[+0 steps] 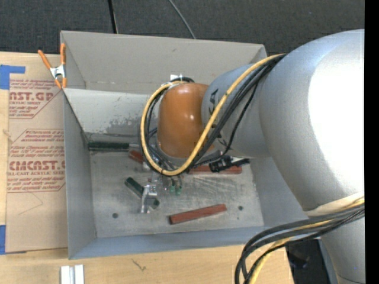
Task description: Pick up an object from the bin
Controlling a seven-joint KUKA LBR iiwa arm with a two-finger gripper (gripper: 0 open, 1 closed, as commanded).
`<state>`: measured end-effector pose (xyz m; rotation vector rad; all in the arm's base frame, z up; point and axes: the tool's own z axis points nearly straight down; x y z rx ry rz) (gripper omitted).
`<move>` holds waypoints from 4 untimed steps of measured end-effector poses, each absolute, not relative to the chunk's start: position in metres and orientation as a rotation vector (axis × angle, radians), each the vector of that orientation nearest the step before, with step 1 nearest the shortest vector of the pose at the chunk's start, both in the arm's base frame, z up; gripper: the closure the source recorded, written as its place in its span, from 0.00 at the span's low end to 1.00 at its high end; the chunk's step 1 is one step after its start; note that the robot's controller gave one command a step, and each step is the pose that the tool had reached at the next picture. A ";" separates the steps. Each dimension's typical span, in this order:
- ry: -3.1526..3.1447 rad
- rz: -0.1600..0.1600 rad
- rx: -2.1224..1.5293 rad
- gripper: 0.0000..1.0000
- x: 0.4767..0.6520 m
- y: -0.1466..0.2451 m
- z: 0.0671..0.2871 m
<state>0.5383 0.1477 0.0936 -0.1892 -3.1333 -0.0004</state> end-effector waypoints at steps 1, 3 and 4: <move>-3.127 -0.001 -0.294 0.00 0.535 0.152 0.118; -3.050 -0.016 -0.838 1.00 0.516 0.155 0.076; -3.050 -0.016 -0.838 1.00 0.516 0.155 0.076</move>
Offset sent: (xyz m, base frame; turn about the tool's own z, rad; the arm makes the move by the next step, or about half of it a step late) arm -0.0088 -0.0044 -0.0236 0.1233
